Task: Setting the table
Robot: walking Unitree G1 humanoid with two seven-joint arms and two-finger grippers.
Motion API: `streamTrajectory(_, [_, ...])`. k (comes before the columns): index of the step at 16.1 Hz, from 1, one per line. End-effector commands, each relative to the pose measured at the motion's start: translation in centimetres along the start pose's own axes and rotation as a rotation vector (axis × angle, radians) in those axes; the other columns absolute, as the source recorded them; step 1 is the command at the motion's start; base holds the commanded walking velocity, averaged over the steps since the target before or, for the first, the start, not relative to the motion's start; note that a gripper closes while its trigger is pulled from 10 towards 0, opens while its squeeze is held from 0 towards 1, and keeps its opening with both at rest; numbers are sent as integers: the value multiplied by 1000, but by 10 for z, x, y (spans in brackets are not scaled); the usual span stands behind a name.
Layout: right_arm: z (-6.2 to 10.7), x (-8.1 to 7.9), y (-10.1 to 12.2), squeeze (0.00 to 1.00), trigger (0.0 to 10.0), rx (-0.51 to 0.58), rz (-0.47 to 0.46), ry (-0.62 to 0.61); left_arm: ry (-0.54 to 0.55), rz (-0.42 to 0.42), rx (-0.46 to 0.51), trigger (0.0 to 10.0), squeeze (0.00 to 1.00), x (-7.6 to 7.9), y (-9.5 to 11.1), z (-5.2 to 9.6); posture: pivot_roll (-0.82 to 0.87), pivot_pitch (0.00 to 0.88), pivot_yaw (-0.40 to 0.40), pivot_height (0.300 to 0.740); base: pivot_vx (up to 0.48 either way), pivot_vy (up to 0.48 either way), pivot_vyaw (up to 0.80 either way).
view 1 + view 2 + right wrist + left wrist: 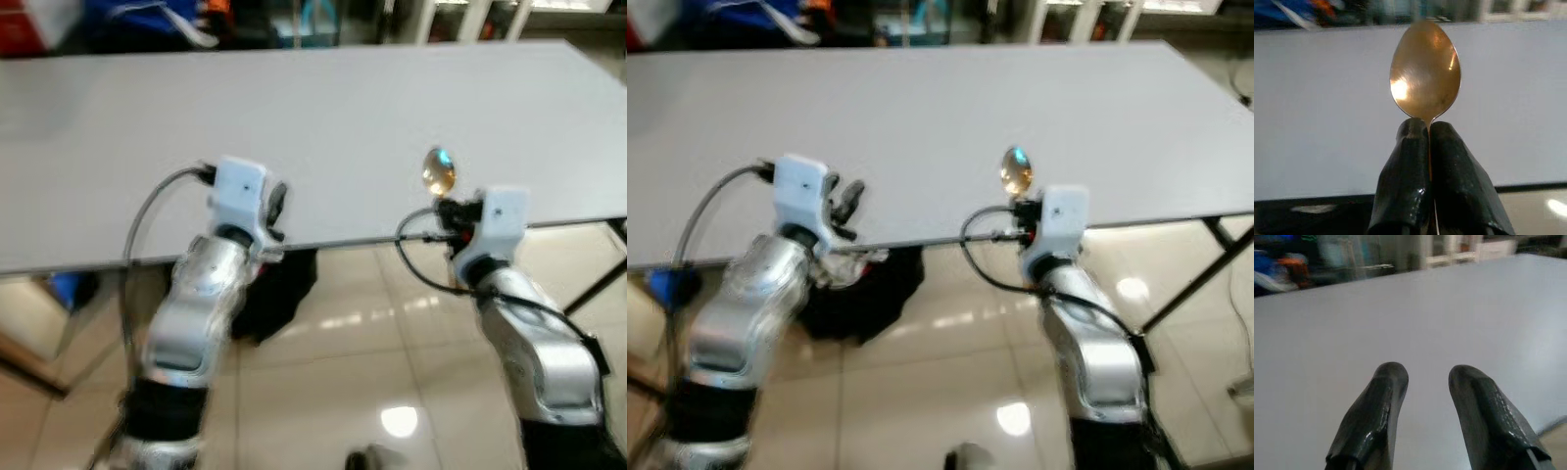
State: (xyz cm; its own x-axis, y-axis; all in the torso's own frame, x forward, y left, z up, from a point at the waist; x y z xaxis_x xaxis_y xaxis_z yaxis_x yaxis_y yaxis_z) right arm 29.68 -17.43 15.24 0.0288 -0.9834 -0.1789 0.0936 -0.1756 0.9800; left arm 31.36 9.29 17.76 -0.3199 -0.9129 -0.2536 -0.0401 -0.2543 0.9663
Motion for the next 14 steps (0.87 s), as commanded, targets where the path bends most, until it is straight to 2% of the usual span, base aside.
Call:
streamTrajectory(1, [-2,-5,10,0,10000,50,4,0,24,-26,12,10000,0,-9,4,5,18,61,-18,740,446,0,0])
streamTrajectory(4, [0,-3,13,0,10000,68,3,-27,24,-35,-2,10000,0,-12,-1,5,2,58,-7,740,427,0,0])
streamTrajectory(6, [4,7,10,0,10000,58,-14,-32,8,-42,1,10000,0,-7,0,3,2,62,-3,740,418,0,0])
streamTrajectory(9, [6,5,7,0,10000,34,-26,14,-11,-62,14,10000,0,-2,4,6,10,50,1,740,355,0,0])
streamTrajectory(11, [5,0,5,0,10000,14,-73,46,-31,-81,7,10000,0,-3,-2,8,-4,51,-1,740,0,0,0])
streamTrajectory(14, [-1,-7,6,0,10000,-4,-60,122,-32,-85,25,10000,0,-5,0,13,15,61,-23,740,0,0,0])
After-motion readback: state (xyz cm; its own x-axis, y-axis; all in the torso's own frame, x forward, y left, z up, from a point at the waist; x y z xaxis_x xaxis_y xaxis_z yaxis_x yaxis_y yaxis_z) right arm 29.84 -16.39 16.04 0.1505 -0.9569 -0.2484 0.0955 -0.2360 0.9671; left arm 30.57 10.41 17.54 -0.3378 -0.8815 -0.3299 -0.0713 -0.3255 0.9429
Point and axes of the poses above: a point about 5 cm out from each wrist's last joint towards the gripper, its own z axis pointing back from the gripper into the wrist, its own y axis along the axis of the wrist's last joint, x = y × z, the point moved 1 cm from there along -z, pointing out of the wrist towards the gripper, and after that the axes turned 9 degrees about -z, right-handed, at the moved point
